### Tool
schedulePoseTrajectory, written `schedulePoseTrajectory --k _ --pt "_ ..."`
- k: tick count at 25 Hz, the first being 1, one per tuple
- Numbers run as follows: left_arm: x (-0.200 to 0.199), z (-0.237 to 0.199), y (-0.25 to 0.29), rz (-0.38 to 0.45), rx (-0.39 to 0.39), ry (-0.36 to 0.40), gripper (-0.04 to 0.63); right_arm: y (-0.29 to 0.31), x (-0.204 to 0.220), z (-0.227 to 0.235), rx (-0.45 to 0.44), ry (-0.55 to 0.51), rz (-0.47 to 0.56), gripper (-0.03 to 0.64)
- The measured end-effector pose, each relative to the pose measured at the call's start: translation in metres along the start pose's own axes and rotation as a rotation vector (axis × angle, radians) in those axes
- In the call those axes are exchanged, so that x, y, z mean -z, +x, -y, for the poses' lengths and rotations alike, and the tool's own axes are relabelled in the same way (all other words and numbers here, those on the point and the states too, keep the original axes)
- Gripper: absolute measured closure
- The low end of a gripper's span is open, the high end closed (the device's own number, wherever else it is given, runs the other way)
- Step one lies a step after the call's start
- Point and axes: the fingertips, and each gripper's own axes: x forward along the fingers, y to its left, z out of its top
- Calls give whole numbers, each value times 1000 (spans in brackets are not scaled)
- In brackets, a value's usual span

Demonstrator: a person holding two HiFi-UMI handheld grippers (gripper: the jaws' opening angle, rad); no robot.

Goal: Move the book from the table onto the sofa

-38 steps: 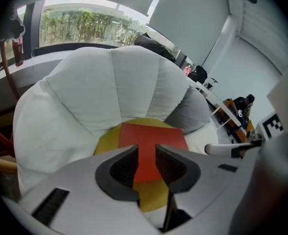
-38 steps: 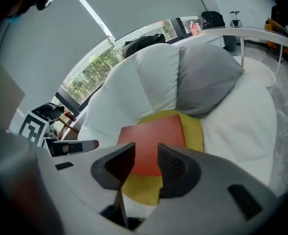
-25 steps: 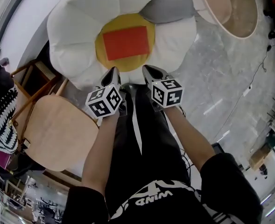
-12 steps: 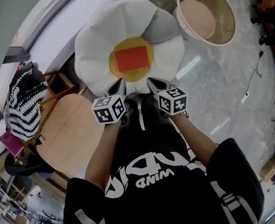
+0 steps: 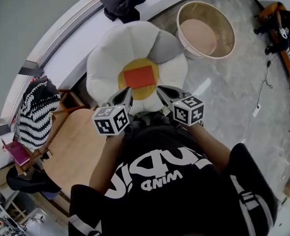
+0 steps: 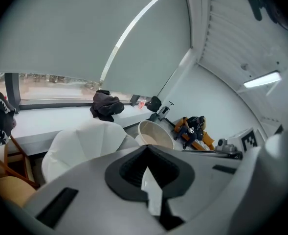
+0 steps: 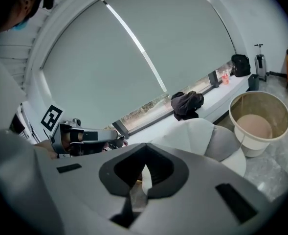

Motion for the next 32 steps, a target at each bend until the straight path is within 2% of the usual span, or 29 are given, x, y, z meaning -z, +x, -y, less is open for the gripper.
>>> schedulePoseTrajectory --k 6,10,12,17,22,24,28,32 --pt "-30 23 -24 74 44 91 586 -21 -36 -21 -23 -97 110 615" --pt "-47 49 -36 118 122 247 586 -38 -58 -37 -65 -211 192 615" --pt "-57 58 -40 148 163 292 586 -46 -68 -46 -108 -262 253 615" --pt "-80 76 -55 257 238 382 586 -66 -89 -61 -199 -326 371 615" --pt "-85 92 -68 333 323 497 588 -85 -107 -68 -246 -349 457 615" --pt "-82 92 -69 342 336 510 587 -88 -110 -68 -258 -346 478 615" --pt "-79 85 -70 351 330 481 588 -87 -104 -65 -248 -367 478 615" --pt "-77 82 -71 350 318 473 587 -87 -103 -68 -252 -338 481 615"
